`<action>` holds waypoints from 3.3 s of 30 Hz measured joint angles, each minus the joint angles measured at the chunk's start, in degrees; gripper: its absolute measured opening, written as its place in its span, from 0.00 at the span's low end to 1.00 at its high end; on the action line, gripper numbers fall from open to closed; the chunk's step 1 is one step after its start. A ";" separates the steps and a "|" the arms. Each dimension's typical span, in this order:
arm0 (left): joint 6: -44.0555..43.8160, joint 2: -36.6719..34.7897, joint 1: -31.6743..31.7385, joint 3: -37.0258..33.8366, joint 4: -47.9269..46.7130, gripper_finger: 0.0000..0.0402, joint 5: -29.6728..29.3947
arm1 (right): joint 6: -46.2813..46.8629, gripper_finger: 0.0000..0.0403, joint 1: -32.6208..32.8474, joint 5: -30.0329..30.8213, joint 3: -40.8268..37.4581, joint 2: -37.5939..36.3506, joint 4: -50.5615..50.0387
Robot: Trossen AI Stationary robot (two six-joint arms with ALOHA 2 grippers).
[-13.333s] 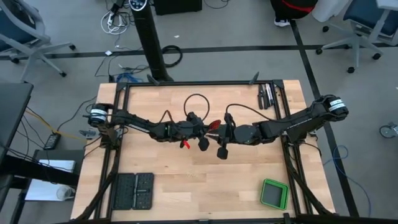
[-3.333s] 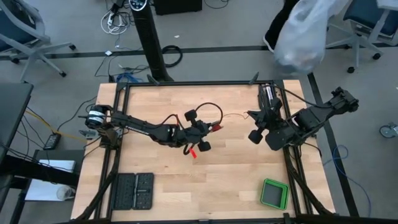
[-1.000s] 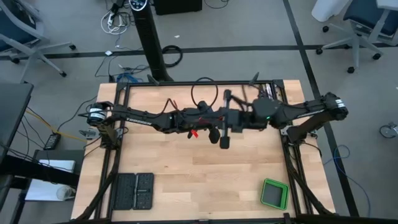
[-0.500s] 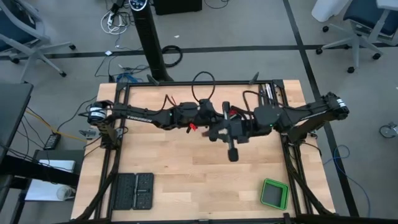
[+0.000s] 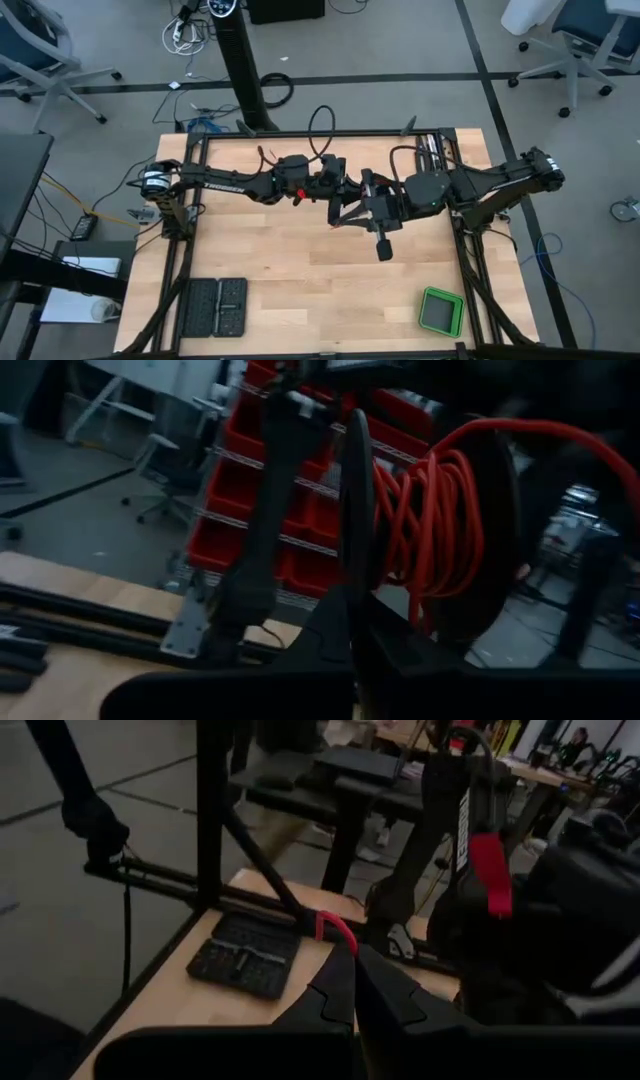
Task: Coil cords
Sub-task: Coil the red wire cable onto the black spool
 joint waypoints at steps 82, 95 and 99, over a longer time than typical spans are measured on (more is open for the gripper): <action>19.53 0.44 -1.74 -0.02 -4.79 0.00 -13.03 | 33.11 0.22 11.15 42.27 4.57 -0.47 -34.54; 21.50 0.46 -2.38 -0.02 -4.49 0.00 -16.74 | 27.97 0.16 7.56 38.50 4.57 -0.28 -32.25; 22.26 0.50 -2.40 -0.02 -4.63 0.00 -17.25 | 27.49 0.14 5.14 32.39 4.57 -0.28 -32.20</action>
